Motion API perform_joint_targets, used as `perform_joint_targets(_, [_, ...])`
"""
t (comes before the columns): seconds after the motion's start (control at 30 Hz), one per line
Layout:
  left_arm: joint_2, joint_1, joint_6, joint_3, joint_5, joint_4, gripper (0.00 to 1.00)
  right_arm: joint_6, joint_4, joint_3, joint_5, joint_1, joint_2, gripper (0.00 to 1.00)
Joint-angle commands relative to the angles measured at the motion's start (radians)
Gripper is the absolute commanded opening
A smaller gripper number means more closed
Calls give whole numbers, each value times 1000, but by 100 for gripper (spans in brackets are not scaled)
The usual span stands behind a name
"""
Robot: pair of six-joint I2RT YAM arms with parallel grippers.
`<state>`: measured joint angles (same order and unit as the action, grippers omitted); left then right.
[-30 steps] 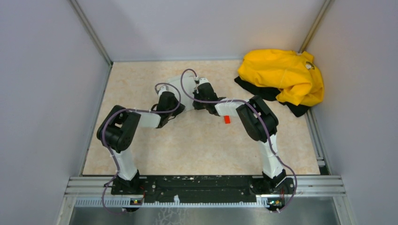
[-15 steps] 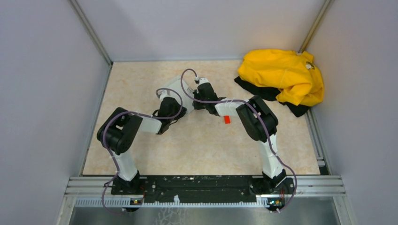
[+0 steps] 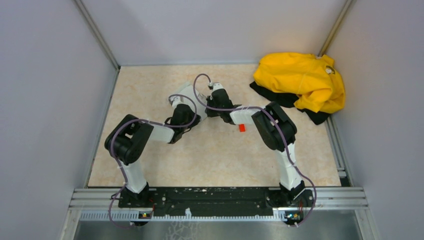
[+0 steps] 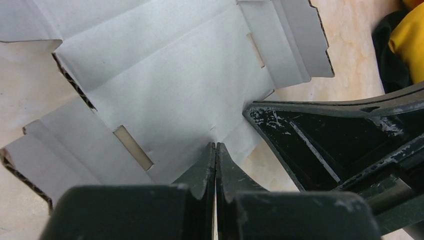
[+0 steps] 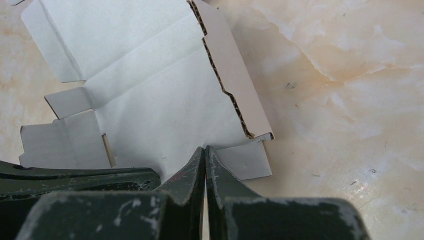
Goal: Fold the paper box
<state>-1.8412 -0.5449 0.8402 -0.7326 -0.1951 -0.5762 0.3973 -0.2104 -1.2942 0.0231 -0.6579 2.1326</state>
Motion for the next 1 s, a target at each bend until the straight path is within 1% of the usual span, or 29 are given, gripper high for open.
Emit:
perform_joint_targets(0.0, [-79,-23,-29,16,30,204,0,-30,402,133,27,-9,84,0])
perform_joint_targets(0.13, [-96,-24,-38,0,30,219,0,-32,400,140,41,-9,51,0])
perform_joint_targets(0.53, [-99,-23,-29,25,31,207,0,-20,402,139,69,-8,60,0])
perform_joint_targets(0.67, [-62,-11,-46,17,39,236,0,-18,410,151,91,-1,-23,0])
perform_joint_targets(0.77, [25,14,-82,0,76,290,0,-25,442,153,116,11,-136,2])
perform_joint_targets(0.83, [85,37,-109,-34,111,357,5,-35,485,143,133,19,-220,5])
perform_joint_targets(0.9, [138,64,-140,-70,157,412,13,-44,527,122,161,24,-301,9])
perform_joint_targets(0.93, [163,73,-153,-91,172,445,16,-49,547,108,173,25,-336,11])
perform_joint_targets(0.97, [184,80,-170,-112,186,470,22,-54,573,92,180,25,-367,13])
